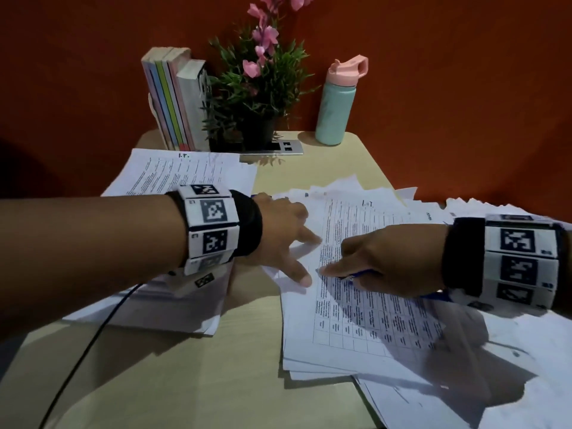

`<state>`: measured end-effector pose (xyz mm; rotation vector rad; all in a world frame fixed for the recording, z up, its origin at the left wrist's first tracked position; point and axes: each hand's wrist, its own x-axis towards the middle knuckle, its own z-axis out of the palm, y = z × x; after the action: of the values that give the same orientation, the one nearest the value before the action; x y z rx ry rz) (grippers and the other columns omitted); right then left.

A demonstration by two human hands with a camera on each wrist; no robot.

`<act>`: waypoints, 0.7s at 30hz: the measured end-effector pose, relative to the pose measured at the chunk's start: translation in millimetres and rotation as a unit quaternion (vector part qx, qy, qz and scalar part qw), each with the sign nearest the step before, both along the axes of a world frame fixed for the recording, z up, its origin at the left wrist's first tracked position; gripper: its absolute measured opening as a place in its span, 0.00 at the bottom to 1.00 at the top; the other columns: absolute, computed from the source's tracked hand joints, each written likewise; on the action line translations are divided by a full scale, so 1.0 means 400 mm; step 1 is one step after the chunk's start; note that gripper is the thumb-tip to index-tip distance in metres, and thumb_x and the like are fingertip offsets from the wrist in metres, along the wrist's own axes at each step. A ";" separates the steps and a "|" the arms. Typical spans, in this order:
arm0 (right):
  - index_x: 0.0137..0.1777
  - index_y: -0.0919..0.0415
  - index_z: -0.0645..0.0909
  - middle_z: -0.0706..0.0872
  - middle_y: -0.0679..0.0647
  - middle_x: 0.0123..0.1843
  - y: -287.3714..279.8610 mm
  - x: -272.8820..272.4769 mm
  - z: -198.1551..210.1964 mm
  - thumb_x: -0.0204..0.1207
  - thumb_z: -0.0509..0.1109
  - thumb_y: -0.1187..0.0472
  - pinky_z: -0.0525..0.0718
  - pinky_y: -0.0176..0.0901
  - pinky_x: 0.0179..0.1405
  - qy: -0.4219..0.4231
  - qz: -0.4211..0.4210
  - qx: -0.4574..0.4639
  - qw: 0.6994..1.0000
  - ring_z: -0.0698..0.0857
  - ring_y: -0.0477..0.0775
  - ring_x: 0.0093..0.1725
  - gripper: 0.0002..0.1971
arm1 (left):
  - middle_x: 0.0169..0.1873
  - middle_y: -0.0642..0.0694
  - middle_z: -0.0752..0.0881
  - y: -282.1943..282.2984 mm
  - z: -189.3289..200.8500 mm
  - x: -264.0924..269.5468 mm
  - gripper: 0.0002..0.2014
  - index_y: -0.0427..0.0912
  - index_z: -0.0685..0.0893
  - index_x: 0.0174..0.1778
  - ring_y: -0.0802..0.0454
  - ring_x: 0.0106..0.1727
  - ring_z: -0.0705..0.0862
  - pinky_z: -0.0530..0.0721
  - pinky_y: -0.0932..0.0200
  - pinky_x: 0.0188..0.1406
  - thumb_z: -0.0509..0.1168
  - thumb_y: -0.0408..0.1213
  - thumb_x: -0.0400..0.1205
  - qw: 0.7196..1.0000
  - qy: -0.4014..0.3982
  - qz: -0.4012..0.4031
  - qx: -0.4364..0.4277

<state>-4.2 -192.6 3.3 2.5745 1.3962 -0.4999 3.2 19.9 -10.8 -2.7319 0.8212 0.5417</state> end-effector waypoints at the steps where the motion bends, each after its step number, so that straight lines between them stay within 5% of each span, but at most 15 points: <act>1: 0.81 0.31 0.60 0.74 0.40 0.57 0.006 0.005 0.000 0.86 0.57 0.50 0.79 0.45 0.53 -0.009 0.011 -0.002 1.000 0.81 0.49 0.56 0.25 | 0.76 0.48 0.68 0.002 -0.008 0.003 0.43 0.68 0.62 0.81 0.46 0.77 0.68 0.65 0.37 0.75 0.55 0.80 0.70 1.000 -0.004 -0.008 0.006; 10: 0.81 0.30 0.59 0.73 0.38 0.54 0.018 0.041 -0.015 0.86 0.57 0.50 0.76 0.38 0.48 -0.002 0.039 0.008 0.999 0.75 0.42 0.46 0.25 | 0.76 0.47 0.65 0.021 -0.050 0.030 0.48 0.67 0.51 0.84 0.44 0.76 0.67 0.68 0.36 0.71 0.53 0.81 0.69 1.000 -0.002 -0.024 0.004; 16: 0.82 0.30 0.57 0.74 0.39 0.58 0.011 0.040 -0.025 0.87 0.55 0.49 0.76 0.39 0.45 -0.025 0.067 0.006 0.997 0.81 0.47 0.49 0.26 | 0.76 0.47 0.65 0.020 -0.057 0.034 0.48 0.66 0.51 0.84 0.44 0.76 0.68 0.70 0.38 0.69 0.54 0.81 0.69 1.000 0.000 -0.024 -0.006; 21: 0.82 0.29 0.57 0.72 0.37 0.55 0.009 0.060 -0.020 0.87 0.55 0.49 0.67 0.32 0.45 0.000 0.071 -0.003 0.997 0.71 0.39 0.45 0.25 | 0.77 0.46 0.65 0.016 -0.058 0.034 0.48 0.66 0.51 0.84 0.44 0.75 0.68 0.70 0.38 0.69 0.55 0.80 0.70 1.000 -0.004 -0.027 -0.003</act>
<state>19.6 -189.0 -4.6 2.4470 1.5622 -0.4813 16.7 26.5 -34.2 -2.7069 0.8927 0.5165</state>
